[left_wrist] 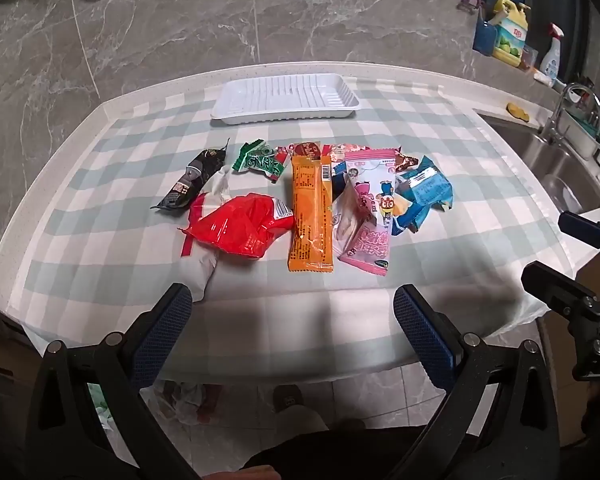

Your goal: Organize snacks

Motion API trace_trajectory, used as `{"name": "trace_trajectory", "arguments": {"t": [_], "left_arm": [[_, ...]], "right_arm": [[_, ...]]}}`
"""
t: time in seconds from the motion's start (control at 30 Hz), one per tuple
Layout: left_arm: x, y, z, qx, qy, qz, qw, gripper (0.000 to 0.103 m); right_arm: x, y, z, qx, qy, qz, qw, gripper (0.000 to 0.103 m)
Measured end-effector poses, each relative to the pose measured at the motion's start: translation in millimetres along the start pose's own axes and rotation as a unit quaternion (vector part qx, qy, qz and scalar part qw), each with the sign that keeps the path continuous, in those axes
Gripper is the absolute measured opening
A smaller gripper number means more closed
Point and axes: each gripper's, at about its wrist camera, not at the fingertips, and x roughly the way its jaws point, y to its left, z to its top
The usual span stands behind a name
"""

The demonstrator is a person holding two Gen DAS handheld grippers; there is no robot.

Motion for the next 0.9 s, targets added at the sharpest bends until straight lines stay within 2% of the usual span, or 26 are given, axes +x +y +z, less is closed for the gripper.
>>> {"name": "trace_trajectory", "arguments": {"t": [0.9], "left_arm": [[1.4,5.5,2.1,0.0,-0.001,0.0,1.0,0.102]], "right_arm": [[1.3,3.4,0.2,0.0,0.003,0.0,1.0,0.103]]}}
